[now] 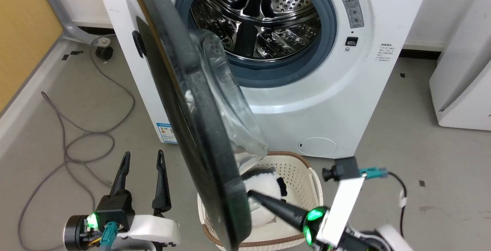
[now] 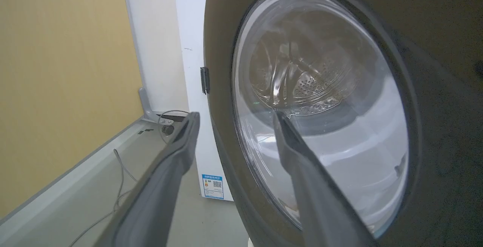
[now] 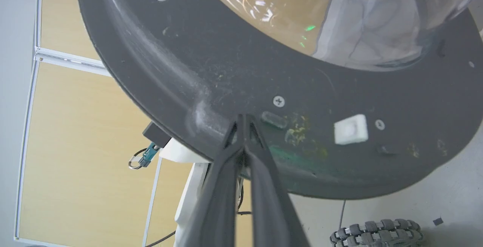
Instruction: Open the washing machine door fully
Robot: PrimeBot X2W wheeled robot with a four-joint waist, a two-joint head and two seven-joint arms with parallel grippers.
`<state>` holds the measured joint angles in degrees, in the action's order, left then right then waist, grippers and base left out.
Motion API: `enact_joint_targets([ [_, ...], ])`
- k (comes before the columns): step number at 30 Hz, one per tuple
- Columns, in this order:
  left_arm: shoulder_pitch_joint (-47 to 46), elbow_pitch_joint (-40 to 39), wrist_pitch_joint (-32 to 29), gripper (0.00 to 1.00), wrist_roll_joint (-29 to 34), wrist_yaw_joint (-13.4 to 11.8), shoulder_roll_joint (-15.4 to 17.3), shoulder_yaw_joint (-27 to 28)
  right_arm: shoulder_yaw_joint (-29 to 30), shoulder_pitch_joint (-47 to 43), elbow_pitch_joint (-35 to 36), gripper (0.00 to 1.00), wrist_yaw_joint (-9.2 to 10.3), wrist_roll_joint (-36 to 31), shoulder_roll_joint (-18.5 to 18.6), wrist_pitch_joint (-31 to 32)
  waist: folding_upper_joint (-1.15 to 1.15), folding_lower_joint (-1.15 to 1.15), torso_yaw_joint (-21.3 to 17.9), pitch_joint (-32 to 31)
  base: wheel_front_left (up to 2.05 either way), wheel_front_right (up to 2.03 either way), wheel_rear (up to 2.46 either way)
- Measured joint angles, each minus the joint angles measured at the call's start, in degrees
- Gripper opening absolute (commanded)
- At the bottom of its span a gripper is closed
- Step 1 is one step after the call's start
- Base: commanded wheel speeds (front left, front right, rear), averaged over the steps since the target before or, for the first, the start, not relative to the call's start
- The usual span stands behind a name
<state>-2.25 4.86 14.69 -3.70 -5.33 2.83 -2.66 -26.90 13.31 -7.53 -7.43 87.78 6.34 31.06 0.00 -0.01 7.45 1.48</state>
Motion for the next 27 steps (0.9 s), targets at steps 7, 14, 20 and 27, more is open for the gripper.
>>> enact_joint_targets([
  [7, 0.5, 0.1, 0.0, 1.0, 0.0, 0.0, 0.0, 0.1, -1.8, -2.1, 1.4, 0.0, 0.0, -0.7, -0.6, -3.2, 0.0, 0.0, -0.2, -0.7, 0.0, 0.0, 0.0],
  [14, 0.9, 0.5, 0.0, 1.0, 0.0, 0.1, 0.0, 0.6, 1.5, -2.3, 4.9, 0.0, 0.0, -8.5, 1.2, -18.6, 0.0, 0.0, -0.8, -1.2, 0.0, 0.0, 0.0],
  [20, 1.1, 0.5, 0.0, 1.0, 0.1, 0.1, 0.0, 0.8, 2.3, -1.6, 5.4, 0.0, 0.0, -18.2, 4.9, -38.0, 0.0, 0.01, -1.6, -1.5, 0.0, 0.0, 0.0],
  [27, 1.2, 0.3, 0.0, 1.0, 0.6, 0.5, 0.0, 1.6, 10.2, -0.9, 3.1, 0.0, 0.0, -40.6, 7.9, -45.8, 0.0, 0.01, -2.5, -1.9, 0.0, 0.0, 0.0],
])
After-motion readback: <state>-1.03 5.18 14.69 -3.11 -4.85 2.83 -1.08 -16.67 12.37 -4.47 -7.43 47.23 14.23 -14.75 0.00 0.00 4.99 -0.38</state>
